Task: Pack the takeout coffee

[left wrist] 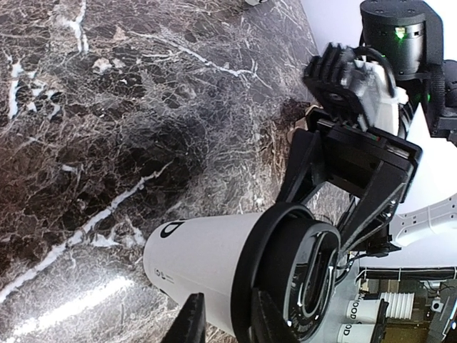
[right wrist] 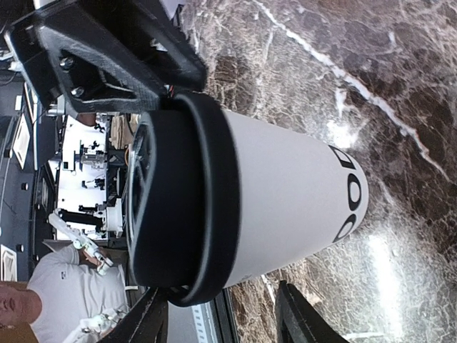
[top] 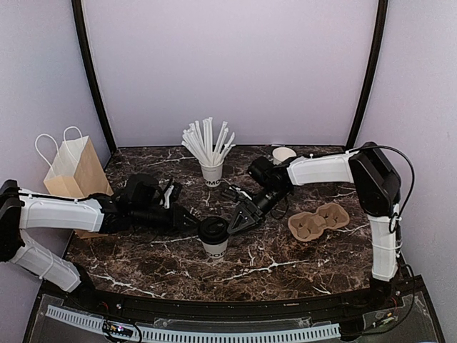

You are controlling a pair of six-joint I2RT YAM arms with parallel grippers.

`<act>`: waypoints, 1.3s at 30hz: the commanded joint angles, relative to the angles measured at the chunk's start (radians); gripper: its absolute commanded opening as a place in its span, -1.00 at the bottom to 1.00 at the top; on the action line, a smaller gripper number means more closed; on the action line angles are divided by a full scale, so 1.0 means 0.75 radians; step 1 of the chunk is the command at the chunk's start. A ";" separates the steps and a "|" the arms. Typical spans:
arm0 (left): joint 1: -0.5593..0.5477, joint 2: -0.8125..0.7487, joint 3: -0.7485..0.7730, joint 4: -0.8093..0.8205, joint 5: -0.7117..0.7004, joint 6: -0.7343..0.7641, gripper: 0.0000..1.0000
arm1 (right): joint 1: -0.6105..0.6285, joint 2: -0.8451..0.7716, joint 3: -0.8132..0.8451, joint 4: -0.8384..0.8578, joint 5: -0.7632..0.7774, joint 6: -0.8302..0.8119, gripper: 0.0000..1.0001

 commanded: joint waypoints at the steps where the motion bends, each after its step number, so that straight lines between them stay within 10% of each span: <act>1: -0.008 0.042 -0.098 -0.124 0.030 -0.026 -0.58 | 0.017 0.151 -0.056 0.051 0.431 0.091 0.03; 9: -0.008 0.082 -0.214 -0.117 0.039 -0.073 -0.97 | 0.020 0.285 -0.059 0.001 0.729 0.102 -0.10; 18: -0.008 0.066 -0.192 -0.094 0.039 -0.022 -0.99 | -0.003 0.118 0.114 -0.104 0.357 -0.164 0.03; 39: -0.010 -0.359 -0.027 -0.101 -0.076 0.178 -0.04 | -0.021 0.015 0.242 -0.231 0.193 -0.291 0.17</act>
